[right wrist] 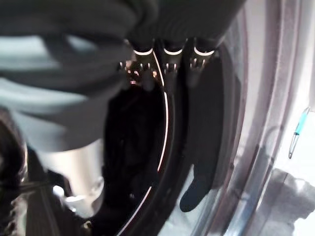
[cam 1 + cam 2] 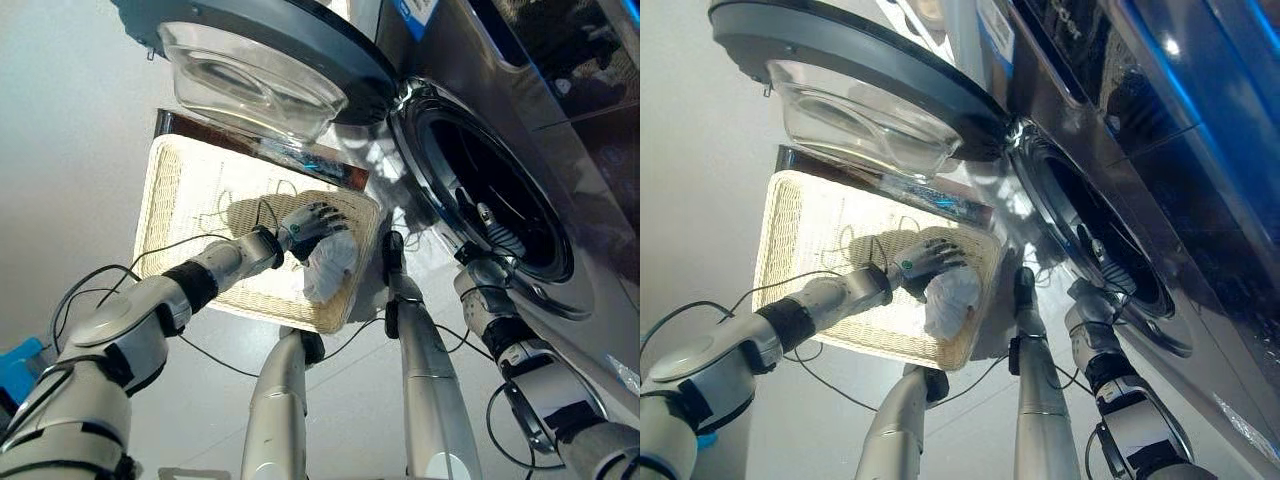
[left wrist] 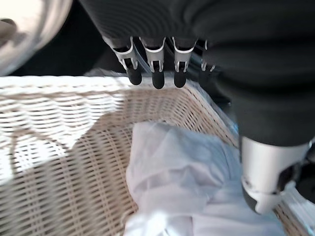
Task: Put the clothes into the washing machine.
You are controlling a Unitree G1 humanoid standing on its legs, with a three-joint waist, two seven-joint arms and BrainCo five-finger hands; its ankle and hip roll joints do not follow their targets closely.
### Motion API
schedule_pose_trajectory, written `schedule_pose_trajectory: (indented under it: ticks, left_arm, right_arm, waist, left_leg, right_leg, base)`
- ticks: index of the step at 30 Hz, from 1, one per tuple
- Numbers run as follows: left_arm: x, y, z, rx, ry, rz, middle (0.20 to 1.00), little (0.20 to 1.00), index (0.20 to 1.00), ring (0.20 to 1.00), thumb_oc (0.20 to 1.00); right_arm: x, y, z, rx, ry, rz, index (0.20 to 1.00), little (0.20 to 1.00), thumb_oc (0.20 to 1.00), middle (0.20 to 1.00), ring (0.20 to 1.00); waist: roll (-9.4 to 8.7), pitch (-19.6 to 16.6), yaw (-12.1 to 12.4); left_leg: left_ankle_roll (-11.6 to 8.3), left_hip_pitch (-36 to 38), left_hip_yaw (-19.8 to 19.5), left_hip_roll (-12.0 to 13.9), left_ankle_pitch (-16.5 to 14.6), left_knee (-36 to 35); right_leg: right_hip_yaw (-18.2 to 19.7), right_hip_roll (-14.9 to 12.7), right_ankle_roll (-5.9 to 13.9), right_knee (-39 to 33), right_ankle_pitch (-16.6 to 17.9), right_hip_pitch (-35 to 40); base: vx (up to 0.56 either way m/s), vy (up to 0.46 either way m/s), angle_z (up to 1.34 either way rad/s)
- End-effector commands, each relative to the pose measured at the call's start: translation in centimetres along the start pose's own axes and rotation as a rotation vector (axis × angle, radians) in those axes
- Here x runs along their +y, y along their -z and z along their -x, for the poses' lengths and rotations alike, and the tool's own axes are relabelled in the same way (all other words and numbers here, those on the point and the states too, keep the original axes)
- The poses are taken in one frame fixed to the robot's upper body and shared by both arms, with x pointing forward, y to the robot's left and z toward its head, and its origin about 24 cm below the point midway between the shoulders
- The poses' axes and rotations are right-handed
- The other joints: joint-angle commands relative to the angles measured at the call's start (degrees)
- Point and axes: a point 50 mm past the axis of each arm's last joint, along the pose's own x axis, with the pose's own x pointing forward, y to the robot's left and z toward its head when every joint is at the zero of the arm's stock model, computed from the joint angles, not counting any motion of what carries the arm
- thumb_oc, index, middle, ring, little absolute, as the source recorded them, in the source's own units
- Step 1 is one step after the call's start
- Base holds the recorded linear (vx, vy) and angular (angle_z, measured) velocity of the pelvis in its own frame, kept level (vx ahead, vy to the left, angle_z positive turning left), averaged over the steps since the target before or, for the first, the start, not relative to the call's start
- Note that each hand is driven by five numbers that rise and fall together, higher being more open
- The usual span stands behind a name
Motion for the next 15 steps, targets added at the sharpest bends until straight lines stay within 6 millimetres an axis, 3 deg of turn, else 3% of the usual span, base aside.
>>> schedule_pose_trajectory:
  ticks: [1,6,15]
  left_arm:
    - [0.1,-0.1,0.0,-0.036,0.034,-0.035,1.000,1.000,1.000,1.000,1.000]
    - [-0.6,0.0,-0.4,-0.043,0.203,-0.112,1.000,1.000,1.000,1.000,1.000]
    - [-1.1,0.2,-1.0,-0.028,0.278,-0.193,1.000,1.000,1.000,1.000,1.000]
  right_arm:
    - [0.2,-1.4,-0.4,-0.048,0.029,-0.077,1.000,1.000,1.000,1.000,1.000]
    - [1.2,-1.5,0.1,-0.007,0.003,-0.148,1.000,1.000,1.000,1.000,1.000]
    - [2.6,-1.3,1.2,0.020,-0.017,-0.220,1.000,1.000,1.000,1.000,1.000]
  waist:
    - [0.76,-1.31,-0.65]
    - [-0.39,-1.31,-0.75]
    - [-1.80,-1.31,-0.71]
  left_leg:
    - [-4.81,-1.79,2.65,-0.90,-4.74,5.94]
    - [-4.98,-3.40,2.51,-0.51,-4.04,5.67]
    - [-5.10,-6.35,1.78,-0.27,-3.06,4.86]
  right_leg:
    - [-3.46,1.48,6.64,-1.27,0.57,1.85]
    - [-3.87,1.75,6.80,-1.58,1.18,0.84]
    - [-3.73,2.28,6.95,-2.10,2.23,-1.49]
  base:
    - [-0.01,-0.036,-0.02]
    - [-0.01,-0.047,0.01]
    - [0.00,-0.046,0.03]
